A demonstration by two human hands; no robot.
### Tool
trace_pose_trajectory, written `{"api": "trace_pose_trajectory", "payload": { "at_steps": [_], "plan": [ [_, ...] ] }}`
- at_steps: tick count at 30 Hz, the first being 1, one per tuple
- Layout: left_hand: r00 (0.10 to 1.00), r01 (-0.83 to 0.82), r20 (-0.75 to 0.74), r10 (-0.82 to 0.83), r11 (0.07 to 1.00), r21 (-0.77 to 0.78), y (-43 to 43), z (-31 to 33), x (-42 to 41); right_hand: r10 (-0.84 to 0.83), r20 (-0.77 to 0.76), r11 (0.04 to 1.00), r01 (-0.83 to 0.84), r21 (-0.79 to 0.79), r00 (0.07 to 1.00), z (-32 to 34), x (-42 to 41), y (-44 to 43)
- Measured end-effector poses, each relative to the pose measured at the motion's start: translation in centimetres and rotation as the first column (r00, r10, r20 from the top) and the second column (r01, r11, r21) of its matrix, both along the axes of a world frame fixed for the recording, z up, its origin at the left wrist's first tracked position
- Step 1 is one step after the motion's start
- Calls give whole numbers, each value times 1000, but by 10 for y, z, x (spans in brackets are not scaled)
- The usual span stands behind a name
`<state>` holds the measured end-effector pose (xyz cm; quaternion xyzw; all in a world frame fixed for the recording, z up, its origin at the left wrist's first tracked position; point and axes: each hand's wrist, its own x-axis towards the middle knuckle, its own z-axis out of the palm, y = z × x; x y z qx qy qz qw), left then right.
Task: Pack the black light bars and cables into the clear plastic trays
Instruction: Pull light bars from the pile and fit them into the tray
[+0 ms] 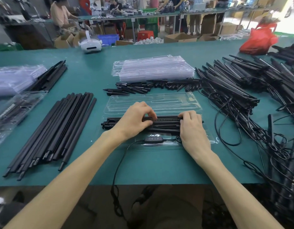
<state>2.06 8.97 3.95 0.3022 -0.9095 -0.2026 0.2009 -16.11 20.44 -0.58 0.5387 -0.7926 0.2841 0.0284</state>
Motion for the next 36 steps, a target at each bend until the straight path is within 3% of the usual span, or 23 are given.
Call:
{"api": "trace_pose_trajectory", "payload": {
  "at_steps": [3,6,8,15,24,29,36],
  "plan": [
    [998,37,-41,-41,995,-88,13,0,-15,-11,-16,1000,11,4,1000,0,1,-1],
    [989,100,123,-86,989,-111,25,-11,-34,-8,0,1000,8,-2,1000,-1,-1,-1],
    [971,103,227,-73,987,-126,29,-21,-43,0,47,1000,0,-13,999,-1,-3,-2],
    [955,75,295,-29,987,-146,27,-36,-59,50,274,991,-14,-130,961,2,-10,-2],
    [949,74,314,-15,982,-176,29,-39,-59,50,375,965,53,-258,925,10,-9,3],
    [963,52,269,-23,994,-101,27,-39,-59,47,365,967,50,-252,930,11,-8,4],
    [948,66,319,-10,984,-167,27,-40,-59,44,386,966,60,-253,921,12,-6,4]
  ]
}}
